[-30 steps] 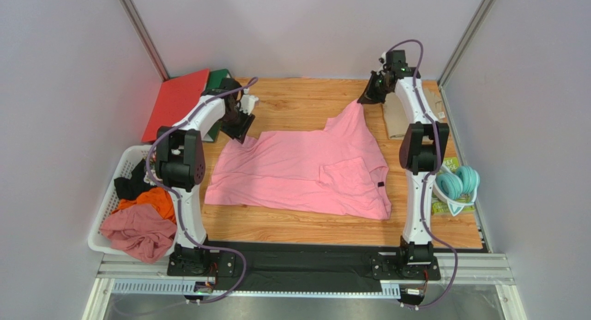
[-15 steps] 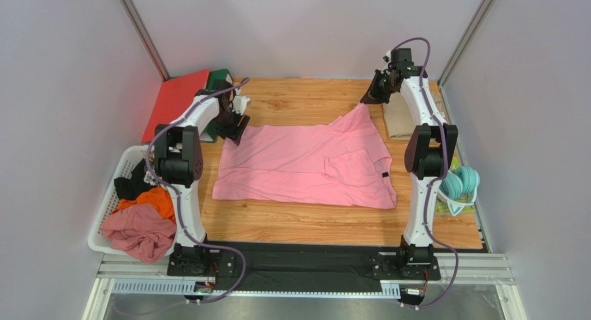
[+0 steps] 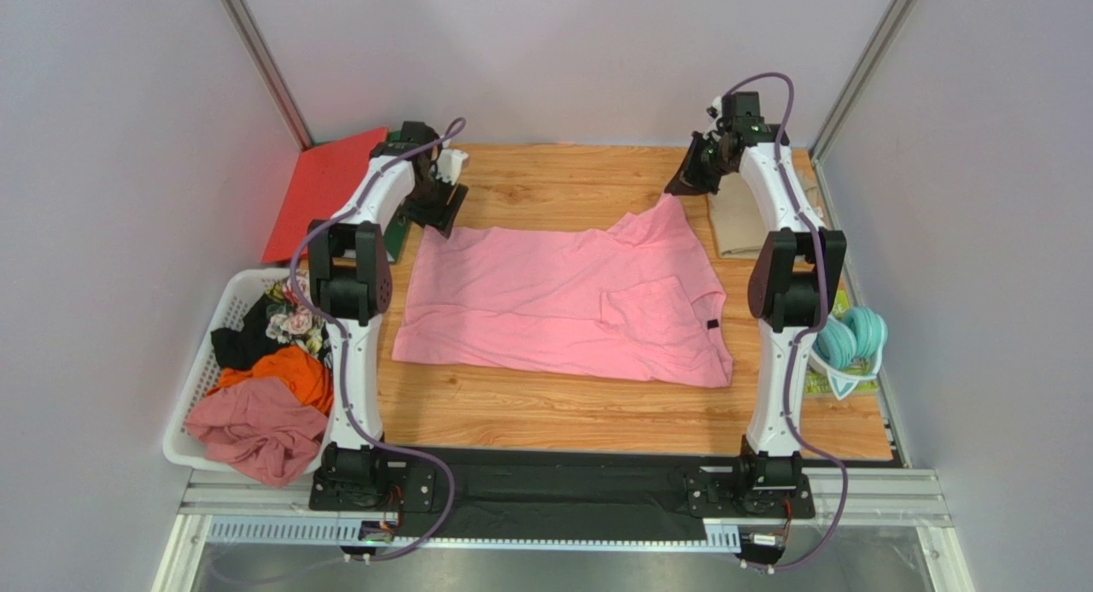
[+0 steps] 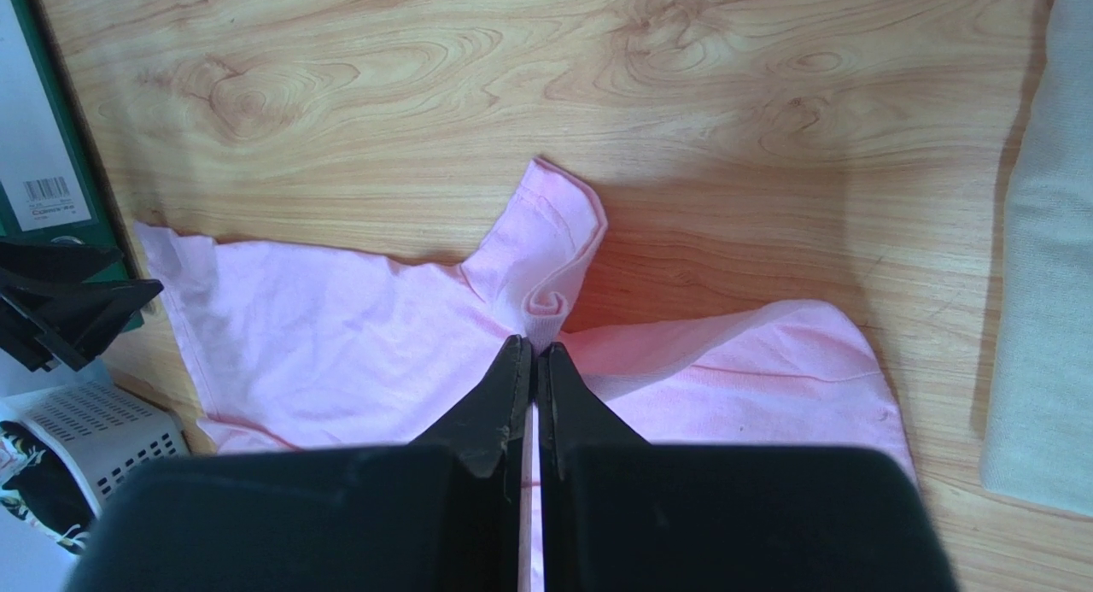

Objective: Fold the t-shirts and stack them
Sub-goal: Fold the other side of the tshirt into a rectangle

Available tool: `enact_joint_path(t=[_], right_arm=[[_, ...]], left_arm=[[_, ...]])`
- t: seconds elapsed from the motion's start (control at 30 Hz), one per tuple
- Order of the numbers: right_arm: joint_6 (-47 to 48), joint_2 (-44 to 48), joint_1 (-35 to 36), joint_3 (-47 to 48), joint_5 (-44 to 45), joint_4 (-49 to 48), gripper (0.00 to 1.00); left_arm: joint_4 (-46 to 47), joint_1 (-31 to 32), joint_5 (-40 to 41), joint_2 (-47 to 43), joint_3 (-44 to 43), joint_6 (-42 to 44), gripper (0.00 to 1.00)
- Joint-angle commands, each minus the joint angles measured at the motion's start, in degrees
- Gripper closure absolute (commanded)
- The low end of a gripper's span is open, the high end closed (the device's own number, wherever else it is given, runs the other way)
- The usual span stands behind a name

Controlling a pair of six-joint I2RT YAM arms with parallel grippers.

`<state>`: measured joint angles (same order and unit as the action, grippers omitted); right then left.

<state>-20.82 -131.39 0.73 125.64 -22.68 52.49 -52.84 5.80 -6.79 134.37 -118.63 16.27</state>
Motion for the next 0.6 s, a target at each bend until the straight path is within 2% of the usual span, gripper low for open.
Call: enact_joint_path(t=[0.0, 0.57], right_arm=[[0.6, -1.6, 0.4, 0.3, -1.3, -1.3, 1.0], [0.8, -0.1, 0.7, -1.5, -1.8, -1.6, 1.0]], left_arm=[[-0.4, -0.5, 0.0, -1.6, -1.1, -1.2, 0.32], [-0.8, -2.3, 0.9, 6.3, -8.5, -2.9, 0.35]])
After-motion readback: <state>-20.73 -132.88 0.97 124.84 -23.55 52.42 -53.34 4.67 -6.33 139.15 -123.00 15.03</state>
